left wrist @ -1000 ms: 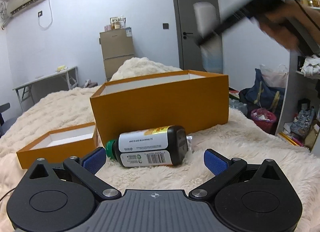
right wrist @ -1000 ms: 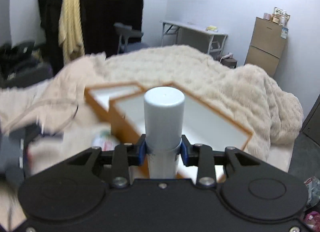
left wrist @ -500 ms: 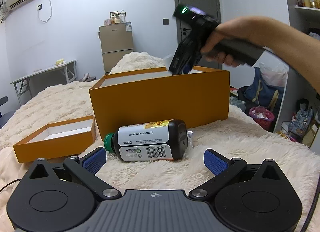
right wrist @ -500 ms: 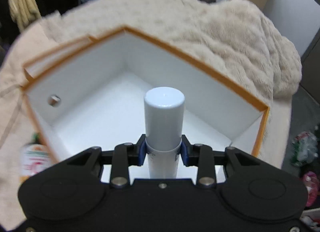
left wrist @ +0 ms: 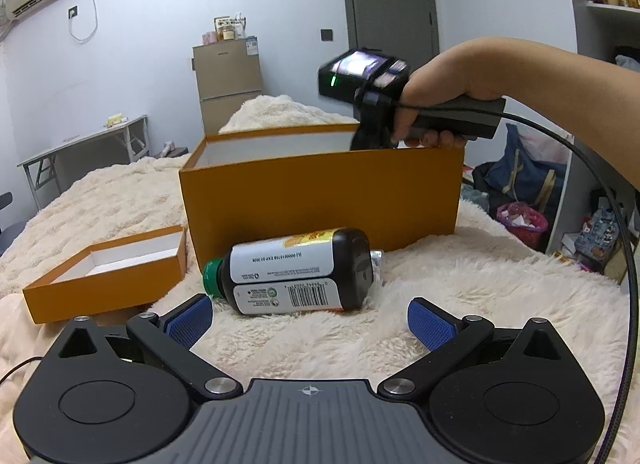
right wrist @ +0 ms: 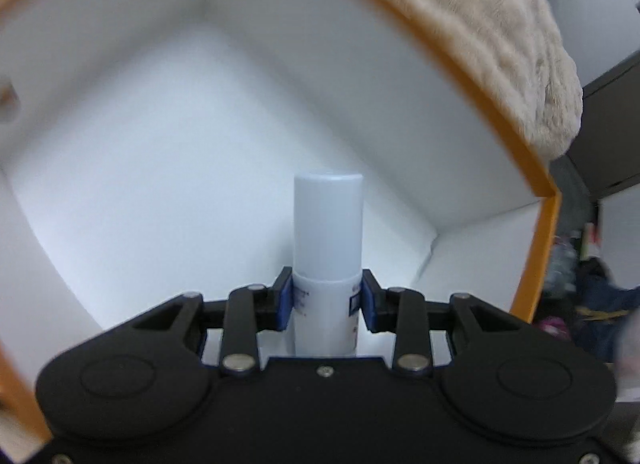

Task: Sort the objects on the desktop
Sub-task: 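Open the right gripper to release the spray can inside the box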

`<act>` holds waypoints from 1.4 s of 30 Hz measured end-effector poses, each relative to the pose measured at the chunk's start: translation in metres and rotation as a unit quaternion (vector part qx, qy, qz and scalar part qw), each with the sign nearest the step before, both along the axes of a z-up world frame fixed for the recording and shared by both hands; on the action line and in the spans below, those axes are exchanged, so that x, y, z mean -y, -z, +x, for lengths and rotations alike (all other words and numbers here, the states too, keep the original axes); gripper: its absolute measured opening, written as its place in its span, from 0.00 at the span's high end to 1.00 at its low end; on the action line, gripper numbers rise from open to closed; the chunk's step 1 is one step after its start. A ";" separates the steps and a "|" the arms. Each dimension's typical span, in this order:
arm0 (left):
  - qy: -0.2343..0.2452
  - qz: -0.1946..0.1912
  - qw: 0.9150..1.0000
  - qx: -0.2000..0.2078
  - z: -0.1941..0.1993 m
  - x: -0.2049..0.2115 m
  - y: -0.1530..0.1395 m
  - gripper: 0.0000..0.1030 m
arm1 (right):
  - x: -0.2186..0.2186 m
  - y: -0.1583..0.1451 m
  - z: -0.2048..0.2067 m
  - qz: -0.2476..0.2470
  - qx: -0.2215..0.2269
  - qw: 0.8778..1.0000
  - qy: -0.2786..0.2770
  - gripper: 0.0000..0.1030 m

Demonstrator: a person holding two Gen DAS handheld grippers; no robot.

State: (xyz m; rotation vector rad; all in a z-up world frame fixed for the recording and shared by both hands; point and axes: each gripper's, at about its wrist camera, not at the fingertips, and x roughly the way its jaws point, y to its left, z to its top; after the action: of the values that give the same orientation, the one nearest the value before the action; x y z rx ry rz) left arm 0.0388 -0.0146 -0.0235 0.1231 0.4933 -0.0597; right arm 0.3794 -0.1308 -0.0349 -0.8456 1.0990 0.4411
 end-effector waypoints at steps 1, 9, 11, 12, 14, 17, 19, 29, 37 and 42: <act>0.000 0.002 1.000 0.000 0.000 0.000 0.001 0.00 | -0.004 0.001 -0.001 -0.009 0.005 1.000 -0.004 0.68; 0.001 0.003 1.000 -0.001 -0.002 0.000 0.002 0.00 | -0.025 -0.018 -0.013 0.016 0.060 0.997 -0.035 0.35; 0.001 0.004 1.000 -0.002 -0.003 0.000 0.002 0.00 | -0.026 -0.026 -0.018 0.018 0.097 0.994 -0.043 0.24; 0.001 0.005 1.000 -0.001 -0.004 0.001 0.002 0.00 | -0.024 -0.030 -0.020 0.023 0.115 0.992 -0.045 0.22; 0.001 0.007 1.000 0.001 -0.005 0.002 0.002 0.00 | -0.016 -0.051 -0.027 0.058 0.168 0.983 -0.041 0.20; 0.001 0.006 1.000 0.000 -0.003 0.002 0.002 0.00 | 0.004 -0.085 -0.047 0.160 0.196 0.967 -0.035 0.20; 0.002 0.005 1.000 0.000 -0.003 0.001 0.002 0.00 | 0.020 -0.108 -0.071 0.224 0.212 0.950 -0.039 0.12; 0.001 -0.017 1.000 0.006 -0.003 -0.007 0.000 0.00 | 0.087 -0.133 -0.212 0.340 0.250 0.896 -0.140 0.00; -0.026 -0.054 0.998 0.009 0.000 -0.026 -0.002 0.00 | 0.126 -0.057 -0.221 0.417 0.241 0.875 -0.054 0.00; -0.028 -0.058 0.998 0.008 0.000 -0.028 0.000 0.00 | 0.138 -0.026 -0.195 0.451 0.190 0.872 0.011 0.00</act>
State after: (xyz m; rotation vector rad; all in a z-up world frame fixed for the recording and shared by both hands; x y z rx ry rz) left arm 0.0388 0.0131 -0.0234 -0.0034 0.4754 -0.0325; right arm 0.1839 -0.2687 -0.0094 -0.0680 0.4289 0.6589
